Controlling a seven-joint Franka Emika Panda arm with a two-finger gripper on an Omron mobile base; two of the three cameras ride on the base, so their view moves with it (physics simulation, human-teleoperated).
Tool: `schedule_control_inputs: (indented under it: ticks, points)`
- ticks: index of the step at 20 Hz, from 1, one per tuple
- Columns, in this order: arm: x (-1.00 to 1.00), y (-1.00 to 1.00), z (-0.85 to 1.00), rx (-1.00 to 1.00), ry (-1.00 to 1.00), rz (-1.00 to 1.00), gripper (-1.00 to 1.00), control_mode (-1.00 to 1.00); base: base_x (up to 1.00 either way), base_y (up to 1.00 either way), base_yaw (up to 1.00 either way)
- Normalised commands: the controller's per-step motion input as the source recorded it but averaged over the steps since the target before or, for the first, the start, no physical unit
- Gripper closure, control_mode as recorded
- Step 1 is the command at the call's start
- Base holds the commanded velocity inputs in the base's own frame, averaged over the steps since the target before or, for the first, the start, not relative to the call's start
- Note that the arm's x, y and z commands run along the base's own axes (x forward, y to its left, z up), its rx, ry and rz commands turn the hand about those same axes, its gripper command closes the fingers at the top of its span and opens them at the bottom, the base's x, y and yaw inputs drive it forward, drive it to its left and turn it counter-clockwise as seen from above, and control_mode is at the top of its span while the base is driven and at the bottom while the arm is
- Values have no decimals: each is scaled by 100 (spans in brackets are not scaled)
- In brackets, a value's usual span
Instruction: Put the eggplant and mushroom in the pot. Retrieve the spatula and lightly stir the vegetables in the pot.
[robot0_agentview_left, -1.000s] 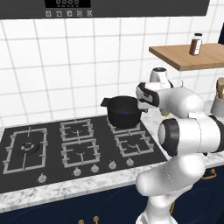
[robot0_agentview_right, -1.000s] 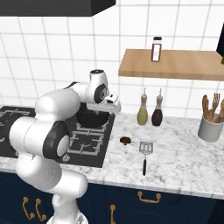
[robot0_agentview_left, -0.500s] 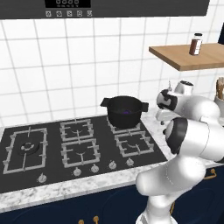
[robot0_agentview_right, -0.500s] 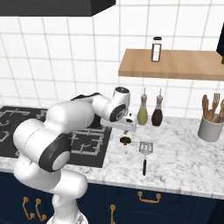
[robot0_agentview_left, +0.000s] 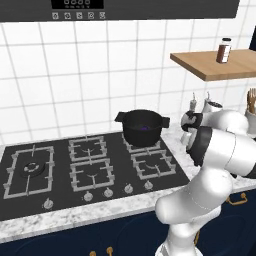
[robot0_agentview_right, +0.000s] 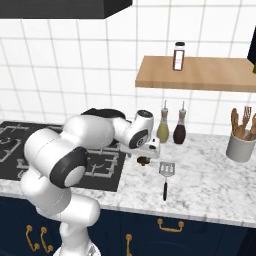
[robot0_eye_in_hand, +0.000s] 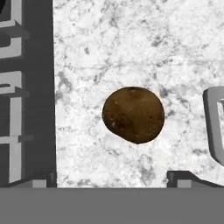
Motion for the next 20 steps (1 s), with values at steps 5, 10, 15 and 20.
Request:
schedule_control_inputs:
  ticks: [5,10,15,20]
  points:
    - [15,-9,-23,2,0,0,-100,-100,0,0,0]
    - [30,-11,-10,13,0,-2,-100,-100,0,0,0]
    - [33,-28,-7,8,7,-8,-100,-100,0,0,0]
    - [23,-10,-9,2,7,-9,-100,-100,0,0,0]
